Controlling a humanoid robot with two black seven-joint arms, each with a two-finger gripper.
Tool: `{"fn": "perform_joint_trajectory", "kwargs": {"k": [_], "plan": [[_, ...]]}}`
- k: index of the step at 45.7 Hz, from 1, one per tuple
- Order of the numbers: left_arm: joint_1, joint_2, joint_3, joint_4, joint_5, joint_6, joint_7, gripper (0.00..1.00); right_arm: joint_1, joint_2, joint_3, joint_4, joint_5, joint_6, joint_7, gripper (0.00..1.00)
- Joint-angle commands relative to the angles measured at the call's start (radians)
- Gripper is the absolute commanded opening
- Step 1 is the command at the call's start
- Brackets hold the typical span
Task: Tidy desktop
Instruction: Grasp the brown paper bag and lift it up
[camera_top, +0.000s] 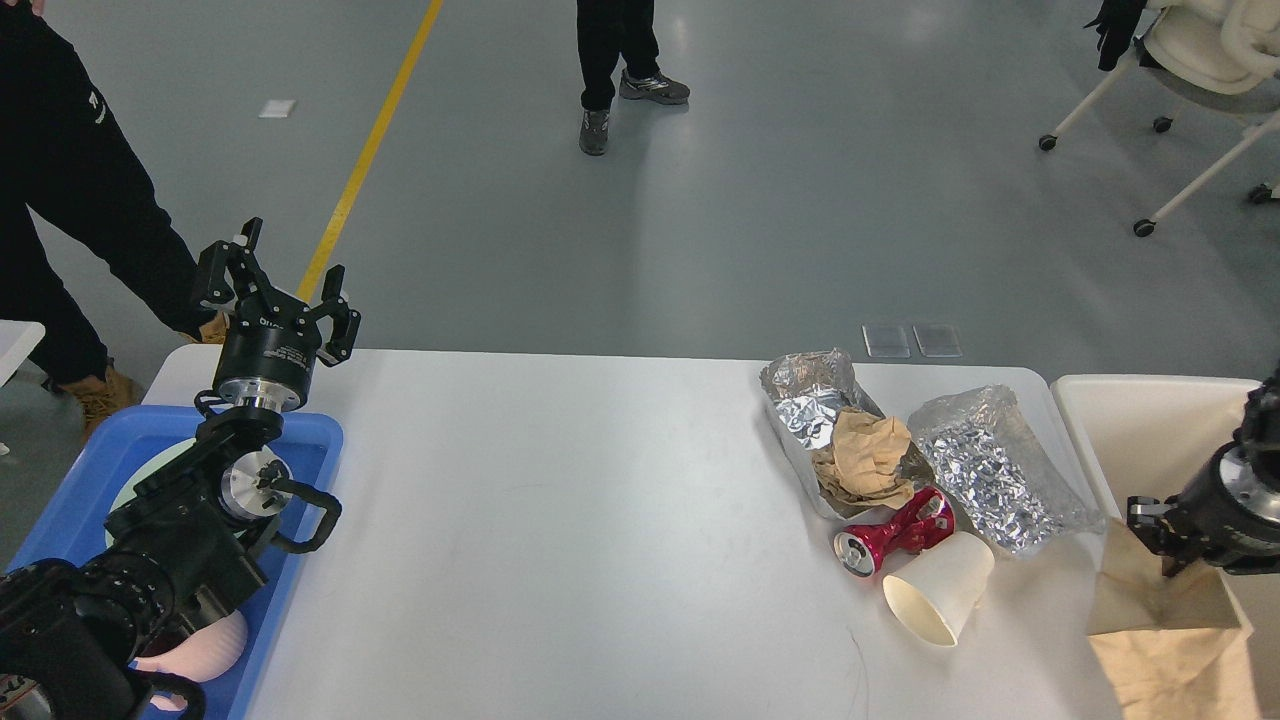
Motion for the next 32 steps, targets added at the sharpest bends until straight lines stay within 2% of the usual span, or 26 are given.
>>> {"fn": "perform_joint_trajectory", "kwargs": {"k": [1,8,13,19,32], "plan": [[0.000,0.000,0.000,0.000,-0.001,0.000,0.000,0.96,0.171,-0.084,-0.008,0.008,-0.022,0.089,0.002,0.00],[0.000,0.000,0.000,0.000,0.000,0.000,0.000,0.96,0.431,-0.127,-0.007,0.001,-0.033,0.207,0.002,0.00],[0.000,0.000,0.000,0.000,0.000,0.000,0.000,0.96,0.521,-0.124,0.004,-0.010,-0.033,0.241,0.002,0.00],[0.000,0.000,0.000,0.000,0.000,0.000,0.000,0.96,0.579,-0.120,0.024,-0.012,-0.033,0.246,0.002,0.00],[0.000,0.000,0.000,0.000,0.000,0.000,0.000,0.96,0.584,-0.120,0.059,-0.025,-0.033,0.241,0.000,0.00]]}}
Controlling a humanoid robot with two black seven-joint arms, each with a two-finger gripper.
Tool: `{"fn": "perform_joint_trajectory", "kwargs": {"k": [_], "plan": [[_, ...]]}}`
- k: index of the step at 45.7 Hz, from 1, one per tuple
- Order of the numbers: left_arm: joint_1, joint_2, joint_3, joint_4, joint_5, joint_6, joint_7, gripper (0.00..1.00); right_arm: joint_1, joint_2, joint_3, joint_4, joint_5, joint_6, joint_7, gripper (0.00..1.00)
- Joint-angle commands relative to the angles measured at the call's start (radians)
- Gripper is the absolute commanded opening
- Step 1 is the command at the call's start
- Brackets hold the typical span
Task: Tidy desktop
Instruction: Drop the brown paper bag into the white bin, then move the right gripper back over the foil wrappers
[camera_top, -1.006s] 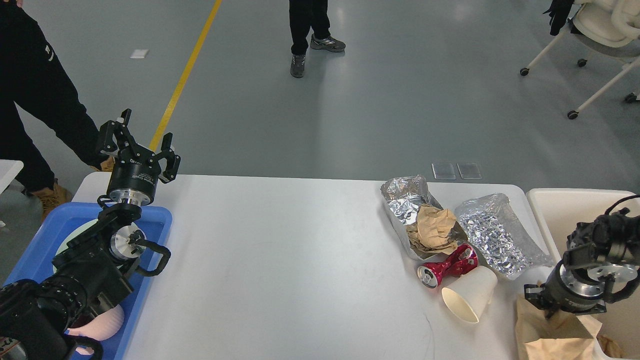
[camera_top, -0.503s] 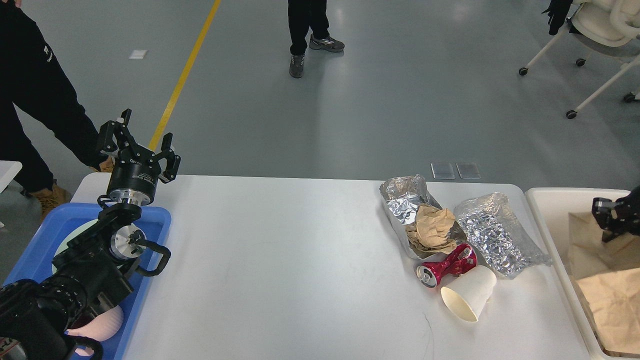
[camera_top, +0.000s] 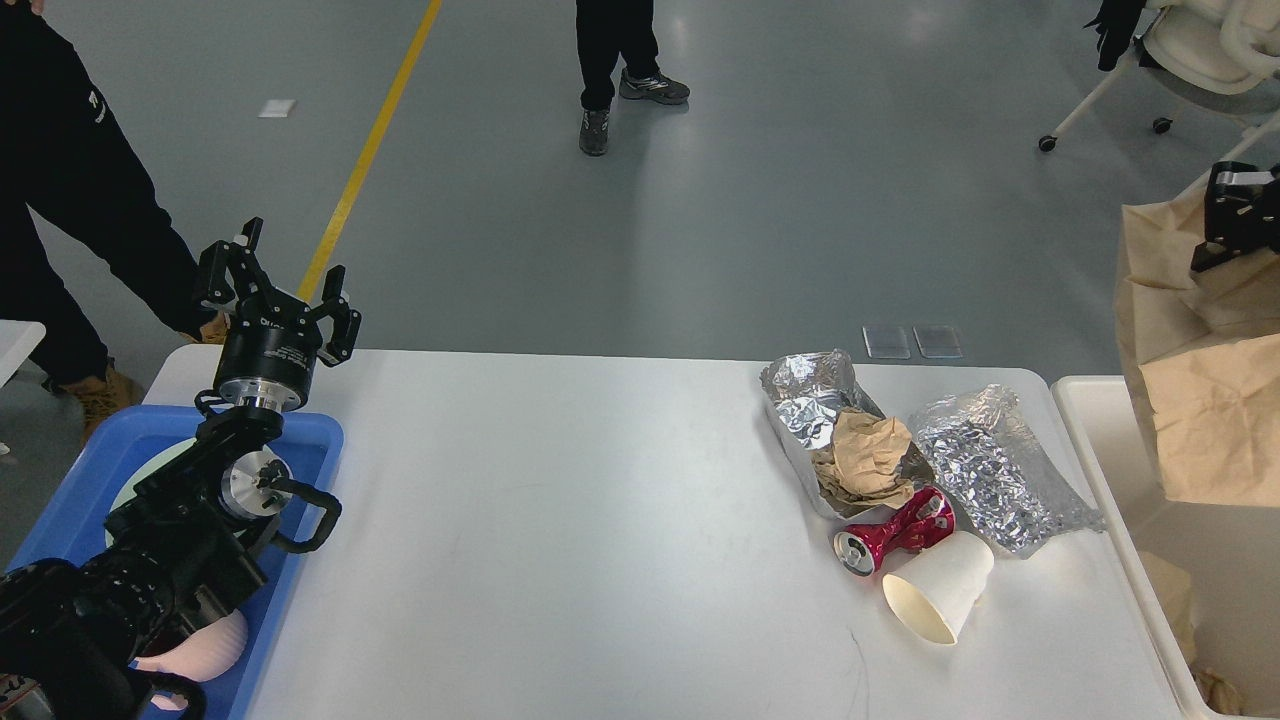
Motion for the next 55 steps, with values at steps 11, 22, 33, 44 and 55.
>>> {"fn": "perform_joint_trajectory", "kwargs": {"k": [11,22,33,44,55], "plan": [[0.000,0.000,0.000,0.000,0.001,0.000,0.000,0.96,-0.181,-0.020,0.006,-0.173,0.000,-0.136,-0.008,0.00],[0.000,0.000,0.000,0.000,-0.001,0.000,0.000,0.96,-0.608,-0.029,0.014,-0.432,0.017,-0.379,-0.009,0.00],[0.000,0.000,0.000,0.000,-0.001,0.000,0.000,0.96,-0.933,-0.031,0.131,-0.569,0.017,-0.547,-0.009,0.00],[0.000,0.000,0.000,0.000,0.001,0.000,0.000,0.96,-1.223,-0.020,0.380,-0.718,0.017,-0.601,-0.008,0.87],[0.000,0.000,0.000,0.000,-0.001,0.000,0.000,0.96,-1.264,-0.015,0.421,-0.718,0.018,-0.598,-0.008,1.00]]}}
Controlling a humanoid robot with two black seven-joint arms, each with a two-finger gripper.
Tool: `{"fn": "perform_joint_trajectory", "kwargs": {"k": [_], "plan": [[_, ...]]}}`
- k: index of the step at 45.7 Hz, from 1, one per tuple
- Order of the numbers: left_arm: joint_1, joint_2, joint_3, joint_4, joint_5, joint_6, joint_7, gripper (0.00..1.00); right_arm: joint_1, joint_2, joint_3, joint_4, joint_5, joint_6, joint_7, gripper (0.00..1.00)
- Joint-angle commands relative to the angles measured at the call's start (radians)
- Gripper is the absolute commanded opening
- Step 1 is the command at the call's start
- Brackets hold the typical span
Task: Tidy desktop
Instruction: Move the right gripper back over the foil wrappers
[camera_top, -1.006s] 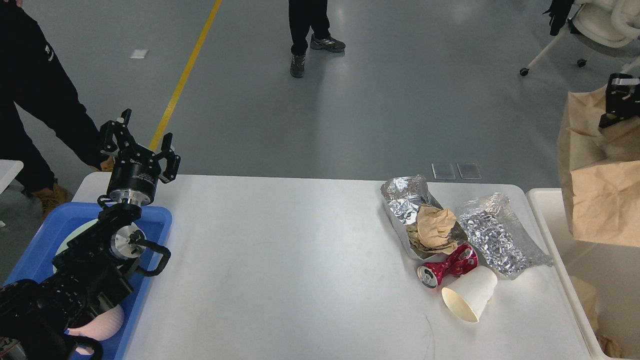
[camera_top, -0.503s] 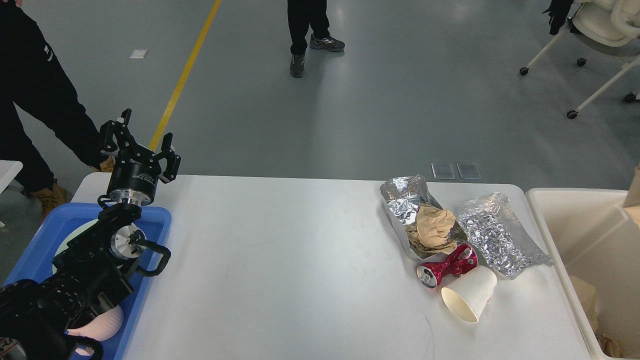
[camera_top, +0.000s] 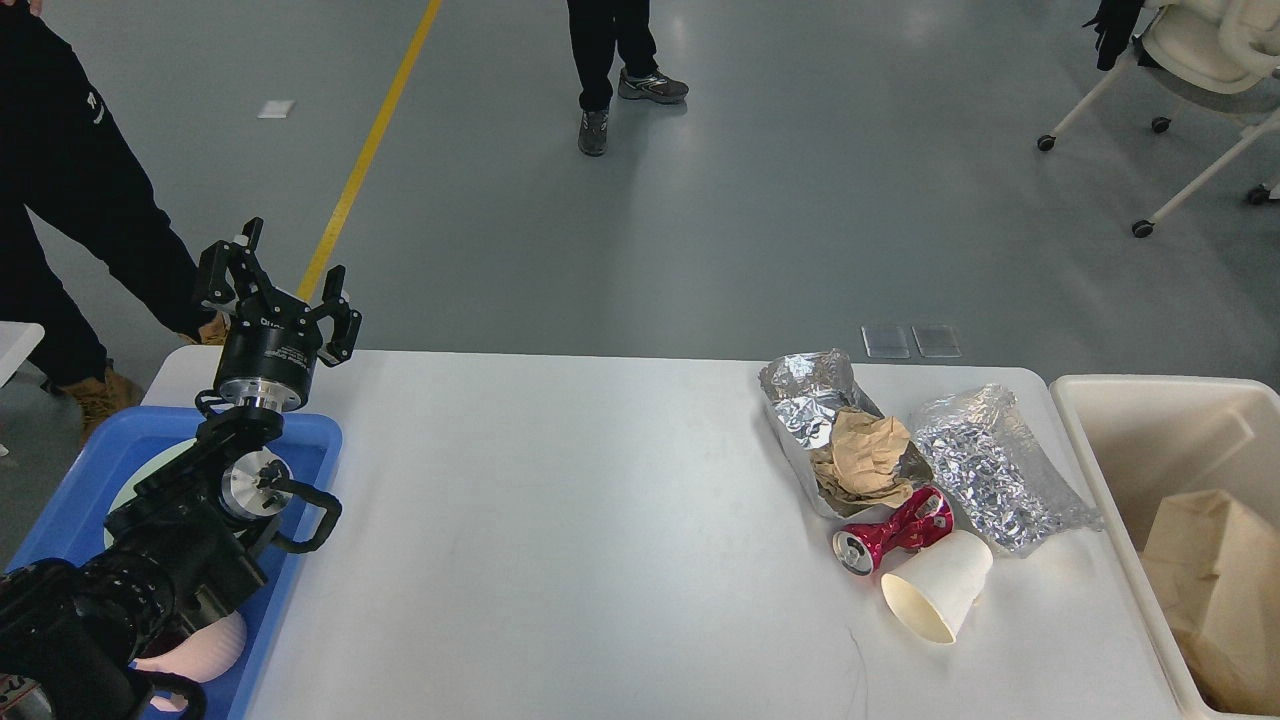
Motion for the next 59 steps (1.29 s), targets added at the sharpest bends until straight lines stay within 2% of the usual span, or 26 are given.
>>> {"fn": "perform_joint_trajectory", "kwargs": {"k": [1,6,13,22,29,39,41,59], "plan": [[0.000,0.000,0.000,0.000,-0.002,0.000,0.000,0.96,-0.002,0.005,0.006,0.010,0.000,0.004,0.000,1.00],[0.000,0.000,0.000,0.000,0.000,0.000,0.000,0.96,0.033,0.031,0.005,0.016,0.012,0.014,0.003,1.00],[0.000,0.000,0.000,0.000,-0.002,0.000,0.000,0.96,0.186,0.078,-0.003,0.082,0.016,0.038,0.002,1.00],[0.000,0.000,0.000,0.000,0.000,0.000,0.000,0.96,0.433,0.155,-0.009,0.216,0.019,0.181,0.000,1.00],[0.000,0.000,0.000,0.000,-0.002,0.000,0.000,0.96,0.608,0.250,-0.079,0.266,0.022,0.372,0.000,1.00],[0.000,0.000,0.000,0.000,0.000,0.000,0.000,0.96,0.826,0.368,-0.090,0.285,0.020,0.777,0.002,1.00],[0.000,0.000,0.000,0.000,-0.002,0.000,0.000,0.96,0.864,0.383,-0.090,0.295,0.020,0.832,0.003,1.00],[0.000,0.000,0.000,-0.001,0.000,0.000,0.000,0.96,1.214,0.394,-0.110,0.561,0.019,0.832,0.000,1.00]]}}
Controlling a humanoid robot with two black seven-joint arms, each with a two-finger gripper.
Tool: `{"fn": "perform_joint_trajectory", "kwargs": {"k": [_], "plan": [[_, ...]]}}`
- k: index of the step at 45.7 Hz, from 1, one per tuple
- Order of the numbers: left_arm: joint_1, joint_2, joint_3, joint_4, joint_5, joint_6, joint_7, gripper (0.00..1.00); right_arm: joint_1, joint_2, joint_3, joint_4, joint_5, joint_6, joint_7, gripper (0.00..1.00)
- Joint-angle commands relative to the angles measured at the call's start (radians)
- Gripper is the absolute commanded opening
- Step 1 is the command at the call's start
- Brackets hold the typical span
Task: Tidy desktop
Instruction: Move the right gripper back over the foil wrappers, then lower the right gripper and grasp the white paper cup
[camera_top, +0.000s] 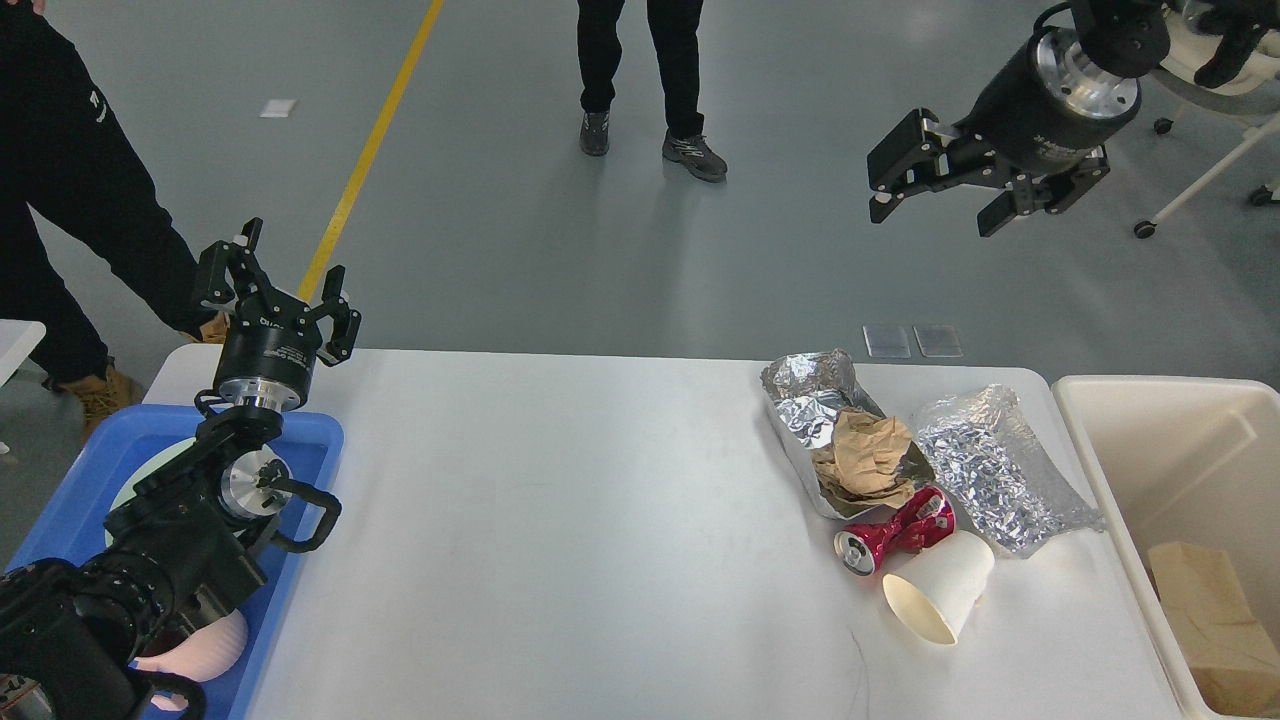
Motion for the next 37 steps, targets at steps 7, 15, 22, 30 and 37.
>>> {"fn": "perform_joint_trajectory", "kwargs": {"k": [7,15,22,30,37], "plan": [[0.000,0.000,0.000,0.000,0.001,0.000,0.000,0.96,0.144,0.001,-0.016,0.148,-0.003,0.000,-0.002,1.00],[0.000,0.000,0.000,0.000,0.001,0.000,0.000,0.96,0.093,-0.005,-0.024,0.143,-0.009,0.000,-0.004,1.00],[0.000,0.000,0.000,0.000,-0.001,0.000,0.000,0.96,-0.084,-0.017,-0.045,0.114,-0.003,0.000,-0.005,1.00],[0.000,0.000,0.000,0.000,0.001,0.000,0.000,0.96,-0.322,-0.060,-0.045,0.108,-0.001,0.000,-0.005,1.00],[0.000,0.000,0.000,0.000,-0.001,0.000,0.000,0.96,-0.444,-0.093,-0.044,0.103,0.001,-0.052,-0.005,1.00]]}}
